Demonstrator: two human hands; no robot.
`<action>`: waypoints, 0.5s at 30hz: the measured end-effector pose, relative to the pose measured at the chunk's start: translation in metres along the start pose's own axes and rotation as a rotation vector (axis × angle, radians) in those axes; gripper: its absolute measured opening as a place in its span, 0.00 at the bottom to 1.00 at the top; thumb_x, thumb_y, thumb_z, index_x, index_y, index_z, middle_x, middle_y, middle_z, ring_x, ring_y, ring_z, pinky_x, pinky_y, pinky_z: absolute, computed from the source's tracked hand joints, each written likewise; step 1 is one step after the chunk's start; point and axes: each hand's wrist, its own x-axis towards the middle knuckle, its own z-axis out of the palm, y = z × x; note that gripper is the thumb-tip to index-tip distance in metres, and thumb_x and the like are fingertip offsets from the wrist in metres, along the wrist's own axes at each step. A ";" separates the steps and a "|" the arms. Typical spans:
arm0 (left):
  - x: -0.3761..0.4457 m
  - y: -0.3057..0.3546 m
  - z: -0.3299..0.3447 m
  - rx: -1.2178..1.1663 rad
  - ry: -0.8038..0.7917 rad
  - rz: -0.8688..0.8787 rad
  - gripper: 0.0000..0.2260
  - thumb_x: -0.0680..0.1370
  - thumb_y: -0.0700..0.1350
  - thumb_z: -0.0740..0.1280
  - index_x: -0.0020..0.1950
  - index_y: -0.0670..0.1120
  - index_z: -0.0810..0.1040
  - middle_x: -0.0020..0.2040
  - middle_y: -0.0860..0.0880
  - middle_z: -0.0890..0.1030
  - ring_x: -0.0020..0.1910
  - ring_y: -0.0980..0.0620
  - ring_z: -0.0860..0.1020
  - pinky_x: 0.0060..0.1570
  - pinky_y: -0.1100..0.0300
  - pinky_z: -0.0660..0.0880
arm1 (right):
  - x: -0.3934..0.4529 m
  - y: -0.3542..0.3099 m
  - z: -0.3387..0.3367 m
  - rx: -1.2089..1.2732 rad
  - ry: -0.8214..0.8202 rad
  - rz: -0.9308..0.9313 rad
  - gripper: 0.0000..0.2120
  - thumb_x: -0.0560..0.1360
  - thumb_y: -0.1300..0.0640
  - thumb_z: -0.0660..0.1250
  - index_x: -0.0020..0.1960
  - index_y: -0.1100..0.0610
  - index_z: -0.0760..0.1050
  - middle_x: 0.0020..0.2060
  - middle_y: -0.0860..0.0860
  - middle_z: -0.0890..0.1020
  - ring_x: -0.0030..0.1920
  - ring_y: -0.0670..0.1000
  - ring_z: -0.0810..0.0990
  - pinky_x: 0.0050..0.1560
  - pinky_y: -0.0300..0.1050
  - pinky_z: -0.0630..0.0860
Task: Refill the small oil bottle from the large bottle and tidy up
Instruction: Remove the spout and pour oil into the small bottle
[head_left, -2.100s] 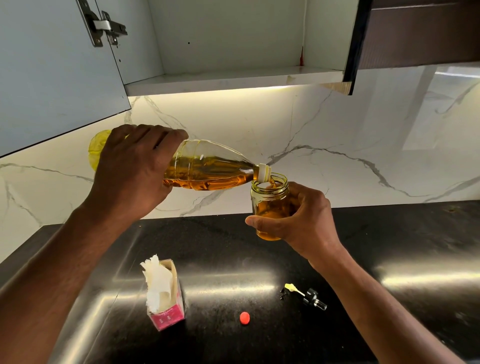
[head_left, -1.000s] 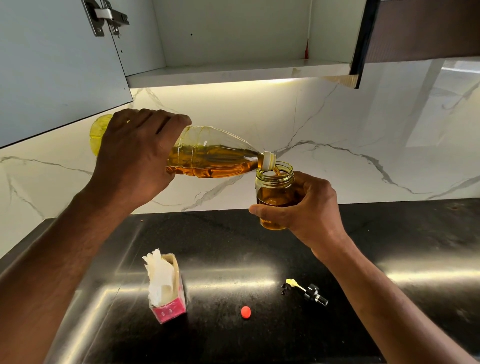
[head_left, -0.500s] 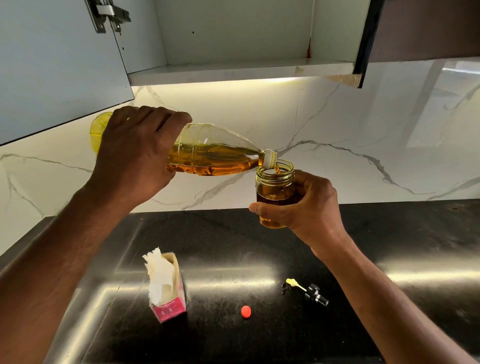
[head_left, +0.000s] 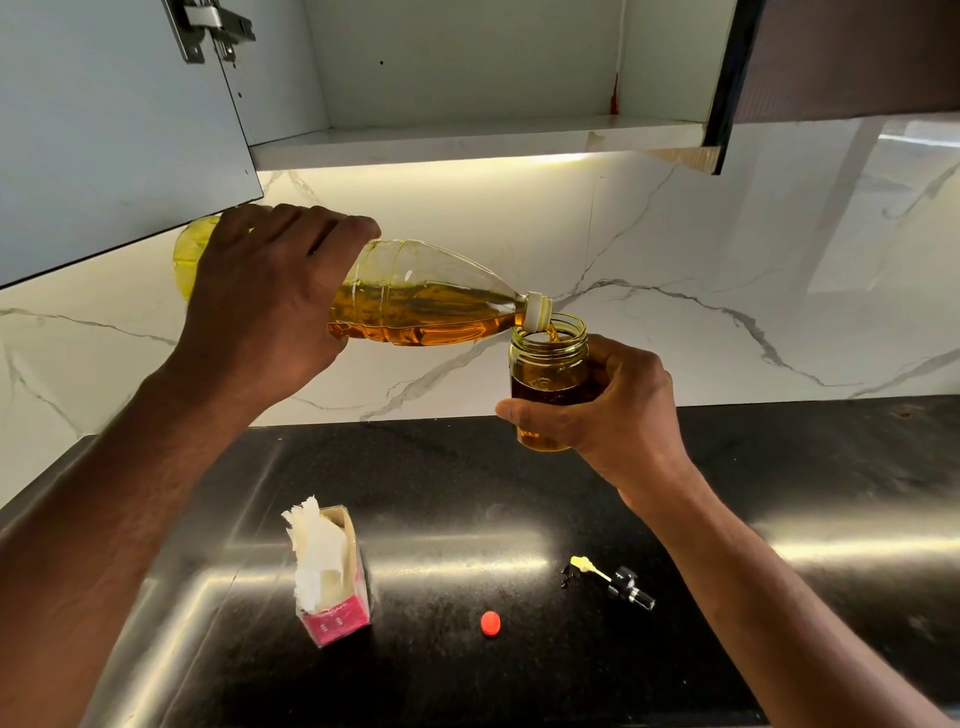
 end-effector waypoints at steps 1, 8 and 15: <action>0.000 0.000 0.000 0.001 0.002 0.001 0.40 0.62 0.41 0.87 0.71 0.41 0.75 0.61 0.34 0.82 0.60 0.29 0.80 0.64 0.34 0.72 | 0.000 0.000 0.000 0.002 0.001 0.003 0.35 0.60 0.36 0.81 0.64 0.50 0.82 0.55 0.44 0.87 0.54 0.44 0.87 0.56 0.45 0.85; 0.002 -0.002 0.003 -0.002 -0.004 0.000 0.40 0.62 0.41 0.87 0.71 0.41 0.75 0.61 0.34 0.82 0.60 0.28 0.79 0.64 0.33 0.71 | 0.002 0.003 0.002 -0.001 0.012 0.008 0.34 0.62 0.40 0.84 0.64 0.51 0.82 0.54 0.44 0.87 0.53 0.43 0.87 0.55 0.45 0.86; 0.004 -0.004 0.005 -0.004 -0.006 0.008 0.40 0.62 0.42 0.87 0.71 0.40 0.75 0.62 0.34 0.82 0.61 0.28 0.80 0.65 0.33 0.71 | 0.003 0.004 0.003 0.001 0.014 0.003 0.33 0.62 0.41 0.84 0.64 0.51 0.82 0.55 0.44 0.87 0.53 0.43 0.87 0.56 0.42 0.85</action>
